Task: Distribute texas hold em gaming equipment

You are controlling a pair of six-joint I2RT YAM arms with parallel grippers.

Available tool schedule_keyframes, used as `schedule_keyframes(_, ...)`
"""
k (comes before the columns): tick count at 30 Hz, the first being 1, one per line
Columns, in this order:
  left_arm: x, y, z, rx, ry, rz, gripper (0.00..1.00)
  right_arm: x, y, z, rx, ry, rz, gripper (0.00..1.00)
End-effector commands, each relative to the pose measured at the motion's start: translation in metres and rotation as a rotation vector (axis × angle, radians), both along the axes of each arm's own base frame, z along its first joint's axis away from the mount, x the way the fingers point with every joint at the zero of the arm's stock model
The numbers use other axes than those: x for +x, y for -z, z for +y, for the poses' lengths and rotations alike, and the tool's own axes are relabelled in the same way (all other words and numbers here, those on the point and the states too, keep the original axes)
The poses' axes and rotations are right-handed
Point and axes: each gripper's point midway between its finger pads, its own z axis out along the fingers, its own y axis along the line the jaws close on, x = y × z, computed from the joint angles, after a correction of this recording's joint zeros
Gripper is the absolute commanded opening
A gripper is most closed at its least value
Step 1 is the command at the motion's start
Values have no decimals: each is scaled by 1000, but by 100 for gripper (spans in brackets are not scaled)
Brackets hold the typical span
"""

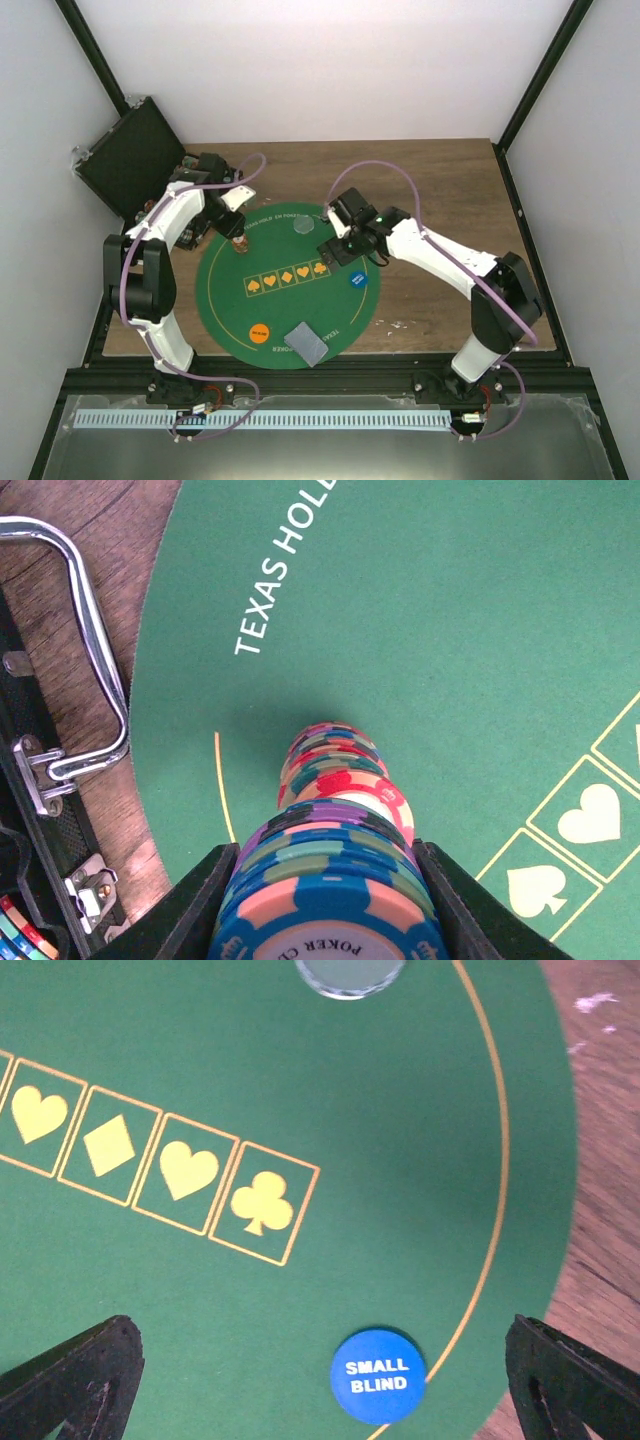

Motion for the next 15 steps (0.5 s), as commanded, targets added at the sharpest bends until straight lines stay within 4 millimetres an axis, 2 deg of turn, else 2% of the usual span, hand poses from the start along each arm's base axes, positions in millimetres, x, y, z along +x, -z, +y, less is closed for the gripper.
schedule_keyframes(1, -5, -21, -10, -2, 38, -16, 0, 11, -17, -21, 56, 75, -18, 100)
schedule_keyframes(6, -17, -33, -22, -22, 71, -11, 0, 14, -25, -36, 96, 100, -24, 100)
schedule_keyframes(9, -35, -41, -34, -36, 127, -5, 0, 14, -29, -44, 106, 111, -31, 100)
schedule_keyframes(13, -59, -50, -64, -55, 232, -21, 0, 14, -35, -59, 152, 136, -25, 100)
schedule_keyframes(15, -67, -51, -82, -58, 283, -18, 0, 22, -40, -79, 213, 202, -15, 100)
